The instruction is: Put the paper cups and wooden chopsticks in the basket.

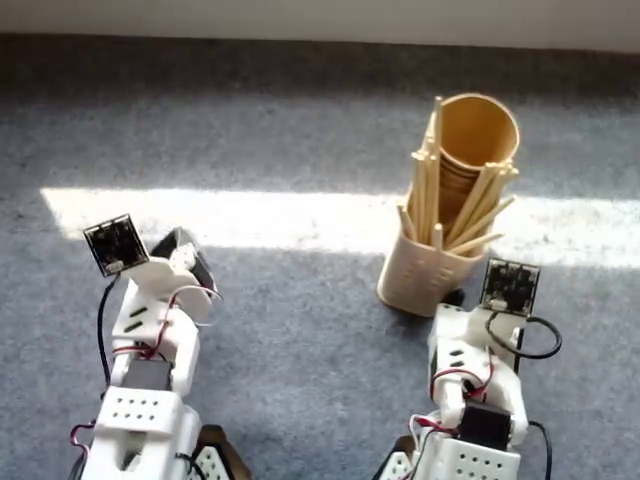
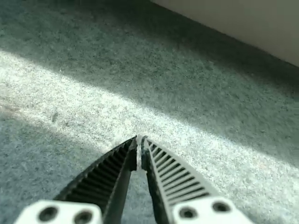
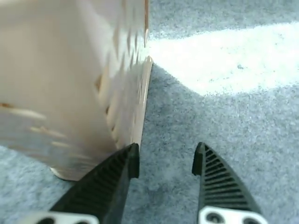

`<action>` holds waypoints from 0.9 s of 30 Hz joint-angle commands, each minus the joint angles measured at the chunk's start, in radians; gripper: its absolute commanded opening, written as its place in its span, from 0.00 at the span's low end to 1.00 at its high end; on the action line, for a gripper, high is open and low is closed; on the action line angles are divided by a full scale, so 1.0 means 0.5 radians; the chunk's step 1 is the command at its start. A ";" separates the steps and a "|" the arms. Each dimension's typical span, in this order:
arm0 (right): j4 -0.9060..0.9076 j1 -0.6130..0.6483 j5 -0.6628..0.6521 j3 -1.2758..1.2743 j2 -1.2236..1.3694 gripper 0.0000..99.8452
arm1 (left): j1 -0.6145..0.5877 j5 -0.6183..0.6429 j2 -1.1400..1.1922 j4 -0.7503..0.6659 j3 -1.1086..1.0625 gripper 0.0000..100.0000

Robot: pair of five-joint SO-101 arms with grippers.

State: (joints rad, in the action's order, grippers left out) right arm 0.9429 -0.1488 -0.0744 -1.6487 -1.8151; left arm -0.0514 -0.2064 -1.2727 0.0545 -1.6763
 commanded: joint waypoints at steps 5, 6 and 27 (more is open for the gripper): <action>-0.041 0.060 0.009 -0.296 -0.002 0.20 | 0.029 0.012 -0.345 0.620 -0.051 0.05; -0.023 0.041 0.009 -0.318 0.005 0.20 | 0.029 0.012 -0.379 0.694 -0.051 0.05; 0.514 -0.996 0.009 -0.330 -0.005 0.20 | 0.017 0.003 -0.450 1.617 -0.051 0.05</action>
State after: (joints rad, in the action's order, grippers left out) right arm 1.1868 -0.6061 -0.0744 -1.6563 -1.8151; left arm -0.0545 -0.2064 -1.4876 0.8554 -1.6824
